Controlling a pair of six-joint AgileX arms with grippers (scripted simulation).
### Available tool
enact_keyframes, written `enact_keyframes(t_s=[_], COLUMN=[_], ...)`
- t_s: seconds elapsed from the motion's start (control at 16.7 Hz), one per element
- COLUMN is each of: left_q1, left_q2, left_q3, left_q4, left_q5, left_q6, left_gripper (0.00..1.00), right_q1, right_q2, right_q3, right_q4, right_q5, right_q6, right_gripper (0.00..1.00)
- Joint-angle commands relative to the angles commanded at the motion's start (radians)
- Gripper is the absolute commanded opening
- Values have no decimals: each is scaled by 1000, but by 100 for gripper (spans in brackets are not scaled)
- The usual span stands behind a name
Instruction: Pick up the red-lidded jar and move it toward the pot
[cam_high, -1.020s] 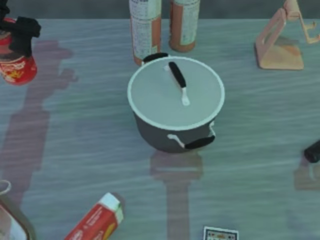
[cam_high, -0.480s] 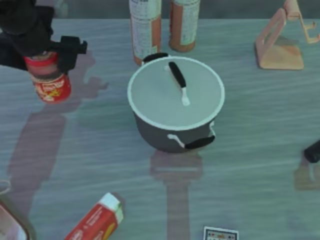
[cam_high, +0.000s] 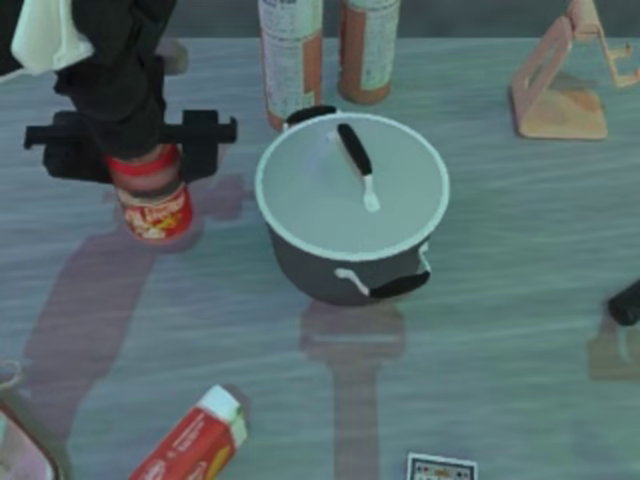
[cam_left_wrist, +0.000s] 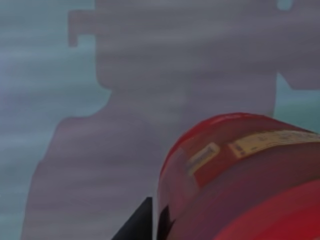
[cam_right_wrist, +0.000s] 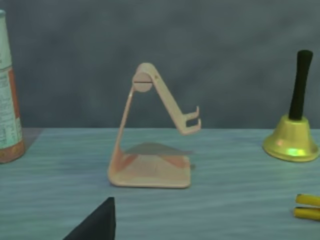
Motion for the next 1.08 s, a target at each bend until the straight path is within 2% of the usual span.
enact_keyframes(t_s=[0.24,0.6,0.9,1.08], left_q1=[5,9,9,9], left_q2=[6,69,78,78], left_q3=[-1,-83,-91,-91], left_q4=[1,156,170,170], left_q5=[1,3,3,3], left_q6=[3,10,10,10], left_gripper=[0,0,0,23], right_q1=[0,0,0,0], right_q2=[0,0,0,0], right_q3=[0,0,0,0], right_q4=[0,0,0,0], right_q5=[0,0,0,0], right_q6=[0,0,0,0], right_gripper=[100,100,100,100])
